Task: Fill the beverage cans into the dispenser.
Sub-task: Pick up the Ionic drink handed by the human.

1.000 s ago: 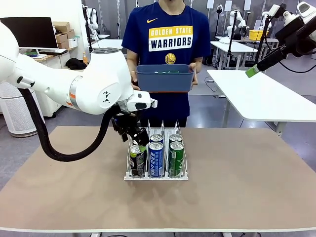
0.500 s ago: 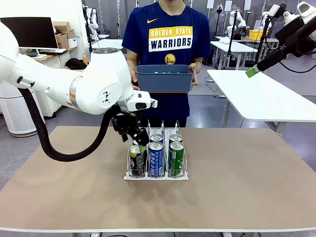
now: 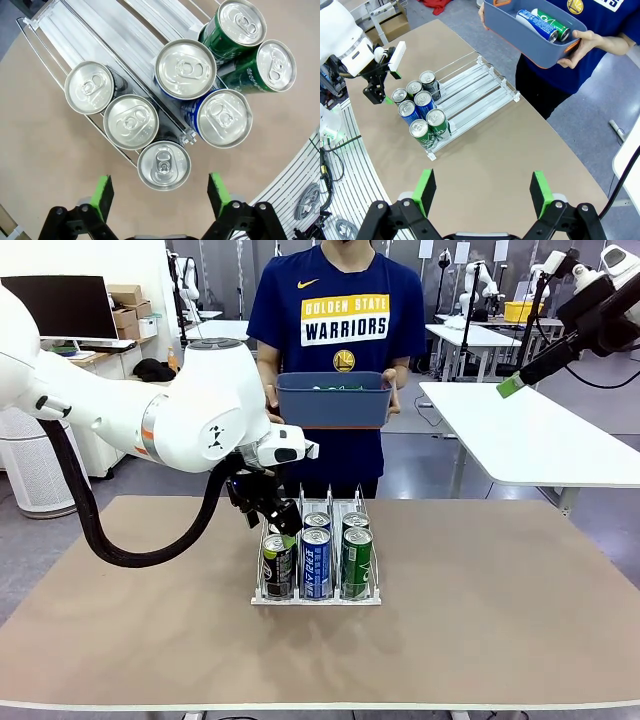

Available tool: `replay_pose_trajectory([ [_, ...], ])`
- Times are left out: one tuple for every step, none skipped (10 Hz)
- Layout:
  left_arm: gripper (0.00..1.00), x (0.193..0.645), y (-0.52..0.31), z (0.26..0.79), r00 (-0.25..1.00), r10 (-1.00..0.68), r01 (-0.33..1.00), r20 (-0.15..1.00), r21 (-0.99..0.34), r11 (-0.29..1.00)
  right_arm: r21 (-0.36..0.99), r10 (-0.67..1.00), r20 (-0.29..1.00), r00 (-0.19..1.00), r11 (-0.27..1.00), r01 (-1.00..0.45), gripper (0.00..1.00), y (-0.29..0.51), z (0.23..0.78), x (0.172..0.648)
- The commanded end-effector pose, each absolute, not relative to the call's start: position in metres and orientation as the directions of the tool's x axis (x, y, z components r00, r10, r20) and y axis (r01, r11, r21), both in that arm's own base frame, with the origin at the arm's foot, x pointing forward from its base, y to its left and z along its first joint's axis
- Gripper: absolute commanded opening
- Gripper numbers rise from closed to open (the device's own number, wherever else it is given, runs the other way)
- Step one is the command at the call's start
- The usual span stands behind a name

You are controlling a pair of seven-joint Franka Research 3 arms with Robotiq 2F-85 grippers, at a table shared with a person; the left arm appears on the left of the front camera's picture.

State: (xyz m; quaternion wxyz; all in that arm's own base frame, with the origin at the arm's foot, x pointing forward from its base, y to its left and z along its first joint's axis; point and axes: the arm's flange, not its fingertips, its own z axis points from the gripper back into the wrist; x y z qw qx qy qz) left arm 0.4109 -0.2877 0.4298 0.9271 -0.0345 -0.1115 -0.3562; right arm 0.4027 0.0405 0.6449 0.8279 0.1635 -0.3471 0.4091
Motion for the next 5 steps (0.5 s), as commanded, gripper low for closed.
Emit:
replay_pose_trajectory([
  [1.0,0.402,-0.294,0.439,0.744,-0.633,0.647,0.216,0.003,0.762,-0.012,0.564,0.708,0.425,0.612,-0.791,1.0,0.041,0.643,0.402],
  [1.0,0.411,-0.292,0.446,0.717,-0.656,0.674,0.238,0.007,0.739,-0.012,0.564,0.708,0.425,0.612,-0.791,1.0,0.041,0.643,0.402],
  [1.0,0.413,-0.273,0.457,0.698,-0.678,0.693,0.232,0.018,0.72,-0.012,0.564,0.708,0.425,0.612,-0.791,1.0,0.041,0.643,0.402],
  [1.0,0.405,-0.266,0.467,0.696,-0.673,0.698,0.25,-0.016,0.716,-0.012,0.564,0.708,0.425,0.612,-0.791,1.0,0.041,0.643,0.402],
  [1.0,0.404,-0.268,0.476,0.684,-0.67,0.707,0.286,-0.037,0.706,-0.012,0.564,0.708,0.425,0.612,-0.791,1.0,0.041,0.643,0.402],
])
